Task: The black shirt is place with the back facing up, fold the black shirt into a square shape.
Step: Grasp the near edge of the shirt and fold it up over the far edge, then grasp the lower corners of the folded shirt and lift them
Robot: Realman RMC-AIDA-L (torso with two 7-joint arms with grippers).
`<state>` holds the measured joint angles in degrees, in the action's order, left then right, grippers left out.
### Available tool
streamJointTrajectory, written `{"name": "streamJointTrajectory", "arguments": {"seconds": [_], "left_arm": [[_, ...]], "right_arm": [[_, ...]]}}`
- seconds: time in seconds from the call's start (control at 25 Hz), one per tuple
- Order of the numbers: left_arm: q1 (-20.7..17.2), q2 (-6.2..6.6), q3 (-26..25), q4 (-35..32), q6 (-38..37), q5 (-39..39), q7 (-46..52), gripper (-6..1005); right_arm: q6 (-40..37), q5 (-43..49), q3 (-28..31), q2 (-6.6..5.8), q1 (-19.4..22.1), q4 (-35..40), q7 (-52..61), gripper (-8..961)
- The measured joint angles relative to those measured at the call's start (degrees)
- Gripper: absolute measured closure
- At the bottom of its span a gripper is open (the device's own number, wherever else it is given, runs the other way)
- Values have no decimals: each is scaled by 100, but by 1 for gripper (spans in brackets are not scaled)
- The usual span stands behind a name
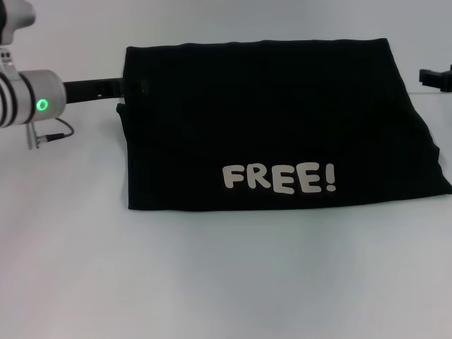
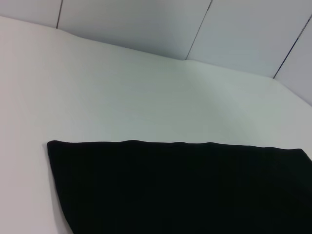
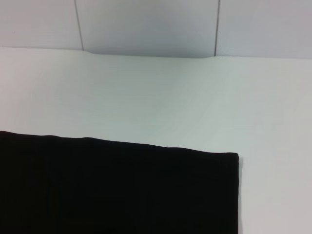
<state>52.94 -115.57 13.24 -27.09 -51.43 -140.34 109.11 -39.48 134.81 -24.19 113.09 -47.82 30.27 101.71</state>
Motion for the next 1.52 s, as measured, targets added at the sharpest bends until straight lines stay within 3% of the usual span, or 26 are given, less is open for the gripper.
{"name": "streamJointTrajectory", "arguments": {"seconds": [0.08, 0.2, 0.44, 0.68, 0.92, 1.2, 1.52], "left_arm": [[-63, 1, 29, -129, -181, 0, 78, 384], [-276, -19, 52, -519, -795, 4, 219, 322], [-899, 13, 199, -947, -2069, 65, 158, 197], [-1380, -88, 393, -1078, -2485, 137, -268, 123], [-1554, -222, 1184, -1113, -2488, 119, -473, 109], [-1514, -423, 1889, -1112, -1814, 117, -504, 113], [-1433, -452, 2198, -1064, -1511, 122, -472, 119]], "right_arm": [[-92, 0, 11, -11, 13, 31, 39, 426], [-322, 1, 32, -11, 39, 63, 43, 280], [-1098, -311, -3, -4, 189, 83, -37, 278], [-1655, -586, -13, 118, 313, 90, -271, 278], [-1706, -591, -16, 137, 323, 77, -247, 278], [-1708, -572, -17, 143, 325, 83, -219, 278], [-1677, -561, -16, 143, 336, 80, -200, 278]]}}
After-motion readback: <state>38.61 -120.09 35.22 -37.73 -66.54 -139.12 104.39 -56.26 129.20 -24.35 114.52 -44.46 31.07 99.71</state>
